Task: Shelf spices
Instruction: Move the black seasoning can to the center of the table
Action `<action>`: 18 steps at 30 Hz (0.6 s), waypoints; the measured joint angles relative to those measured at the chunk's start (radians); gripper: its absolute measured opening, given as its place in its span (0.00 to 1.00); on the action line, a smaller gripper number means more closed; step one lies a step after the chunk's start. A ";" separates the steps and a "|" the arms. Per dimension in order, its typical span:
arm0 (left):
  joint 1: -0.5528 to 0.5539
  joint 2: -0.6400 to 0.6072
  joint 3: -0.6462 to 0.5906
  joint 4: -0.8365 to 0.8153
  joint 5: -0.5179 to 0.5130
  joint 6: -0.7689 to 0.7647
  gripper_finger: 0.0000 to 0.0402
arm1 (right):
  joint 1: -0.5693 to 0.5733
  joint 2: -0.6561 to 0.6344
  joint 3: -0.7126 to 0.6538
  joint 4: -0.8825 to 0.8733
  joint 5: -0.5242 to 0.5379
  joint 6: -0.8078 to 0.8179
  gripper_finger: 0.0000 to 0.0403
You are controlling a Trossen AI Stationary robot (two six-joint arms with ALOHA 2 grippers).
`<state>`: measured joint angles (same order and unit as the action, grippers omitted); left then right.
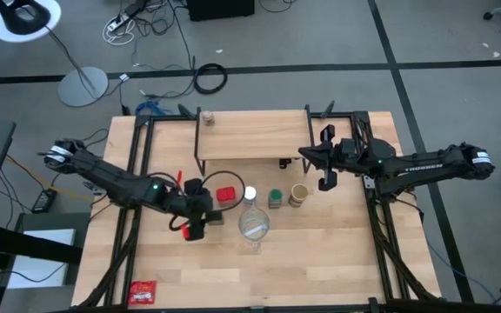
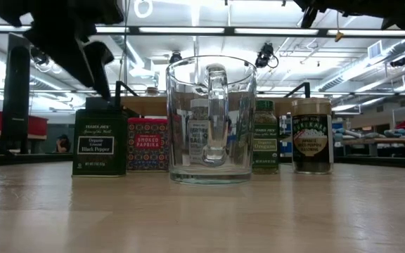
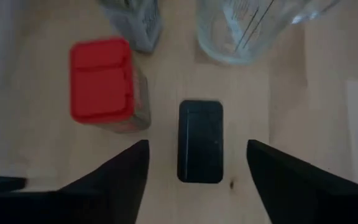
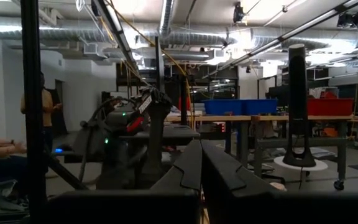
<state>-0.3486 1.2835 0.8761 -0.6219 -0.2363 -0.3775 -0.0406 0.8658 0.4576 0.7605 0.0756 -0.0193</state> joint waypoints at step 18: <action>0.068 0.184 0.000 0.028 0.133 -0.020 0.66 | 0.000 0.000 0.000 0.001 0.000 0.000 0.01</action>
<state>-0.2805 1.4680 0.8764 -0.5937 -0.1035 -0.3973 -0.0406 0.8658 0.4580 0.7616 0.0757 -0.0189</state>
